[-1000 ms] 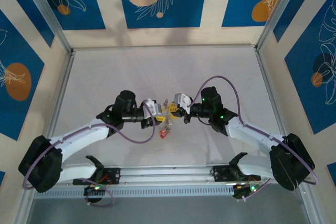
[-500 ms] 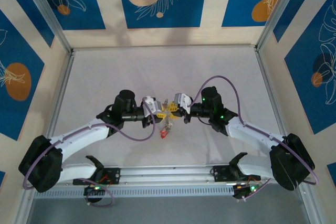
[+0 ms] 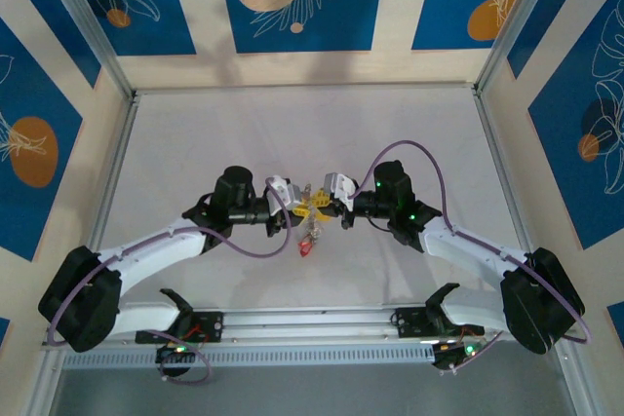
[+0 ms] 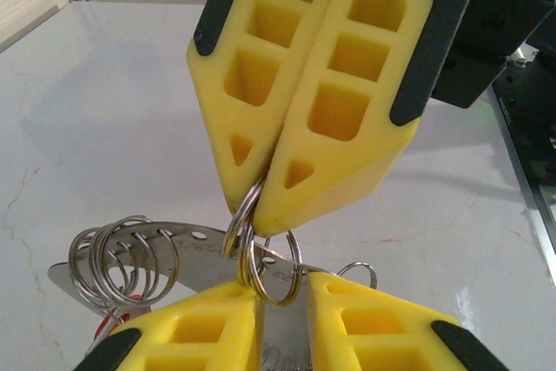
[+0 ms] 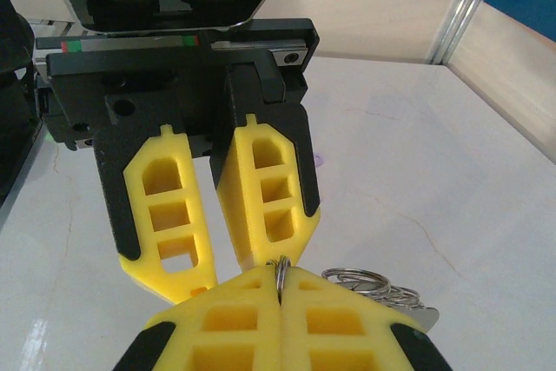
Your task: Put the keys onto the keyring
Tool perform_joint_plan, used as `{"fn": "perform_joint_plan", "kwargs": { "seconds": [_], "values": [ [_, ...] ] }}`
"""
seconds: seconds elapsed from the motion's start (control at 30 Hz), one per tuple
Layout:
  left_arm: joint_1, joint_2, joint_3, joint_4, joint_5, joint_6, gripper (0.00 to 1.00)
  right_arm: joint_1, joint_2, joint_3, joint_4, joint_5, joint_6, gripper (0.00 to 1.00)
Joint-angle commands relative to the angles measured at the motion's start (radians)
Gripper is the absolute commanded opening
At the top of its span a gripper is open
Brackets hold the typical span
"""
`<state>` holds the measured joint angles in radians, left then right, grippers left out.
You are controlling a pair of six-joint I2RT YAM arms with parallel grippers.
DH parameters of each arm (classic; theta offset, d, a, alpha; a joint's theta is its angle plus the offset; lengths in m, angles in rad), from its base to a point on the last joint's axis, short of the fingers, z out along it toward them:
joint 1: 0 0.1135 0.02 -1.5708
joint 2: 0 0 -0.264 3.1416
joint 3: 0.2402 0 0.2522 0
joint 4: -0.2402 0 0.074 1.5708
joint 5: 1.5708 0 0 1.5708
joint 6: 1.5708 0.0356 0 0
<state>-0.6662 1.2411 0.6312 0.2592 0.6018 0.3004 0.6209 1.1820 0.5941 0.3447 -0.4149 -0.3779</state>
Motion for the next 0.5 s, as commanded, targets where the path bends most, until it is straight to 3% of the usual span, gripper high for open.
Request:
{"fn": "perform_joint_plan", "kwargs": {
  "seconds": [0.0, 0.47],
  "values": [
    [0.0, 0.003, 0.042, 0.042, 0.047, -0.029, 0.2, 0.005, -0.002, 0.014, 0.026, -0.004, -0.019, 0.0],
    [0.02, 0.008, 0.081, -0.025, -0.024, -0.05, 0.09, 0.007, -0.004, 0.01, 0.02, 0.003, -0.031, 0.0]
  ]
}}
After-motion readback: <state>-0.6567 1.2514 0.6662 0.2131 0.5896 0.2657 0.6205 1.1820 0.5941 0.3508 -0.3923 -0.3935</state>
